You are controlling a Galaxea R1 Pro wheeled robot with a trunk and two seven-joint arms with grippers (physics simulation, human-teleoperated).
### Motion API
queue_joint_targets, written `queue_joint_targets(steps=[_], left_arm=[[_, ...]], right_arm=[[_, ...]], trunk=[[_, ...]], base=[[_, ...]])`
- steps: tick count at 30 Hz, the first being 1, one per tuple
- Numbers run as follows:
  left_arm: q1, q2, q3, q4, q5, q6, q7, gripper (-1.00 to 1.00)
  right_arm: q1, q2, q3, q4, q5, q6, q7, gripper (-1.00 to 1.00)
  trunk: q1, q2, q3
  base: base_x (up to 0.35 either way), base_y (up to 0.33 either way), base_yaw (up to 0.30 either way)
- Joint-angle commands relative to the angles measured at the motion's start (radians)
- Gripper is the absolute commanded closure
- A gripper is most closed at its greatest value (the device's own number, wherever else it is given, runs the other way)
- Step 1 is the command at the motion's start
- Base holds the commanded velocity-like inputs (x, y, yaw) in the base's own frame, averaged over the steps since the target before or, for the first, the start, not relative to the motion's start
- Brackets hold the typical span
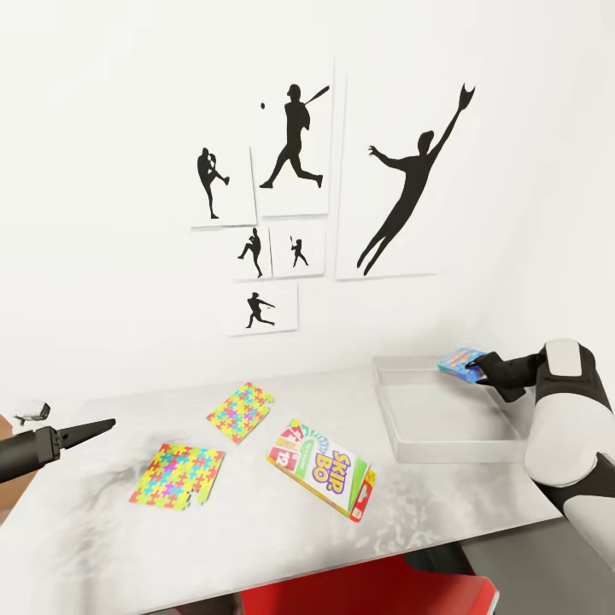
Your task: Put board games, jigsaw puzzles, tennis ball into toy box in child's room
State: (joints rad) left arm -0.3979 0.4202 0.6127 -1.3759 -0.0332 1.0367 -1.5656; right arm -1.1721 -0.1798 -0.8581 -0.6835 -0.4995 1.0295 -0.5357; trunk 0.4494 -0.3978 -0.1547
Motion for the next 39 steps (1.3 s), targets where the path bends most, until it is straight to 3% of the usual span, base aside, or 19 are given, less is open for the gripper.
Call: queue_joint_targets(steps=[1,18,27,39], left_arm=[[-0.001,0.000,0.000,0.000,-0.004,0.011,-0.005,-1.00],[-0.001,-0.001,-0.003,-0.001,-0.004,0.011,-0.005,-1.00],[-0.001,-0.001,-0.003,-0.001,-0.004,0.011,-0.005,-1.00],[-0.001,-0.001,-0.004,-0.001,-0.004,0.011,-0.005,-1.00]], right_arm=[[-0.001,0.000,-0.003,-0.001,-0.011,0.001,-0.010,1.00],[0.001,-0.005,-0.013,-0.005,-0.013,0.002,-0.010,1.00],[0.006,-0.006,-0.055,-0.012,-0.013,0.004,-0.010,1.00],[0.007,-0.006,-0.062,-0.012,-0.014,0.004,-0.010,1.00]], trunk=[[0.001,-0.002,-0.002],[0.001,-0.002,-0.002],[0.001,-0.002,-0.002],[0.001,-0.002,-0.002]], base=[[0.000,0.000,0.000],[0.000,0.000,0.000],[0.000,0.000,0.000],[0.000,0.000,-0.009]])
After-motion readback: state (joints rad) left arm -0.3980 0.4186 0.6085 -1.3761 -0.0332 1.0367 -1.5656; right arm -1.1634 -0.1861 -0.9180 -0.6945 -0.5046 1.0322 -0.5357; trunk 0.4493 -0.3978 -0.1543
